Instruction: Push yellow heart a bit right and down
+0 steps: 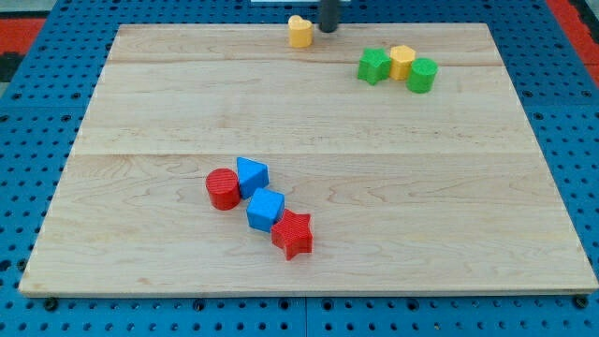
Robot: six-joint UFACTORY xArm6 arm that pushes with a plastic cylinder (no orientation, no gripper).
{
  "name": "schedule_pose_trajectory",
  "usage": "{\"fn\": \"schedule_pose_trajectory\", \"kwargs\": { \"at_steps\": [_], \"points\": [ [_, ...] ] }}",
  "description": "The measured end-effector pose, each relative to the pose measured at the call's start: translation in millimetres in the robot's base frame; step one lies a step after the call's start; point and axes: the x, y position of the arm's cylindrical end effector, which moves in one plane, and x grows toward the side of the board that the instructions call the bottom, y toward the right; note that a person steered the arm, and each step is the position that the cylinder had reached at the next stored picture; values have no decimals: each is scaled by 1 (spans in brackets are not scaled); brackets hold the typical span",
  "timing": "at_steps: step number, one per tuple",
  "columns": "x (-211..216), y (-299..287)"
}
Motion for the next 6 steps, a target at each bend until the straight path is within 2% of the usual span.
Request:
{"fn": "schedule_pose_trajectory", "kwargs": {
  "at_steps": [1,2,3,4,5,6],
  "points": [
    [17,-10],
    [63,-7],
    [97,-52],
    [52,-171],
    [-2,-139],
    [3,-88]
  ]
}}
